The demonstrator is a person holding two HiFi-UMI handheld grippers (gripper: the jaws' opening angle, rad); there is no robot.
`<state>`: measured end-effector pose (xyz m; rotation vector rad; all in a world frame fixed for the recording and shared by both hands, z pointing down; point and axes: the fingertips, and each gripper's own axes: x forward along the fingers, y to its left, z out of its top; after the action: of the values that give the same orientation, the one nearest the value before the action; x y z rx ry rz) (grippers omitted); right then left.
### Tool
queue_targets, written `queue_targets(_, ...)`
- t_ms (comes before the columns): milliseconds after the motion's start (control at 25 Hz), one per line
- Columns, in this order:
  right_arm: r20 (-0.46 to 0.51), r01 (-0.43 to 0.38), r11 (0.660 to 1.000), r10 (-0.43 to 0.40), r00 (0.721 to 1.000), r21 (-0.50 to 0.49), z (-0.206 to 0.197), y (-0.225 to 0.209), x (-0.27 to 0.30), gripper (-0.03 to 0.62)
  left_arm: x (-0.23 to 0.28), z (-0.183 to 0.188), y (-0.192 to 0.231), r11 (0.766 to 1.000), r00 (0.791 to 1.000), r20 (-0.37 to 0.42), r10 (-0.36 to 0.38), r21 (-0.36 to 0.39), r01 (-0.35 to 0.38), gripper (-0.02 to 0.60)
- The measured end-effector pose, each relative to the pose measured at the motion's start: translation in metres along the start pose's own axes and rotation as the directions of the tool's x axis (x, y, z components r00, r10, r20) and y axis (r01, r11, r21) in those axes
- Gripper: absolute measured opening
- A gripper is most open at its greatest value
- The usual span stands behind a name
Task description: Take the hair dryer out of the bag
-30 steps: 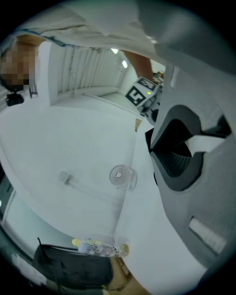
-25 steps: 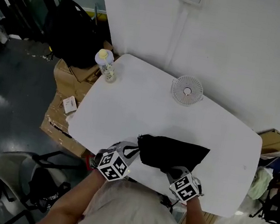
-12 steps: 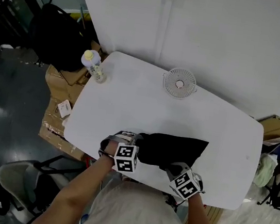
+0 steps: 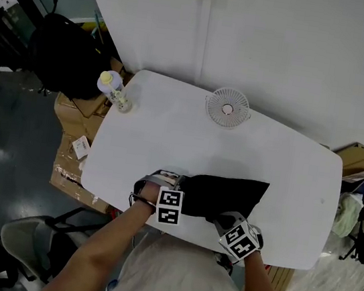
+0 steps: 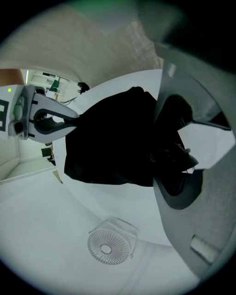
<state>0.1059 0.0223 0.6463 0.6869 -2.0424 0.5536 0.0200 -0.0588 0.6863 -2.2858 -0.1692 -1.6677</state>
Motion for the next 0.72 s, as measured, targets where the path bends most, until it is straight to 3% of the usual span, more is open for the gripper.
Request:
queue_targets(280,0.026,-0.011,1.0,0.01,1.0,0.026,0.003,-0.003,-0.001,0.028,0.019,-0.001,0.001,1.0,0.997,-0.07,-0.024,0.013,0.025,0.229)
queue_targets(600,0.058,-0.017,0.998,0.013,0.998,0.067,0.006,-0.004,-0.004,0.029,0.02,-0.003,0.002,0.997,0.995,-0.063,-0.079,-0.027,0.077,0.227)
queue_targets(640,0.064,-0.025,0.997,0.02,0.998,0.076,0.007,-0.004,-0.004,0.036,0.021,-0.004,0.001,0.996,0.994,-0.061,-0.087,-0.036,0.085,0.227)
queue_targets(720,0.089,-0.049,0.992,0.038,0.995,0.116,0.008,-0.005,-0.008,0.133,0.022,-0.004,0.001,0.993,0.993,-0.057,-0.104,-0.06,0.1,0.225)
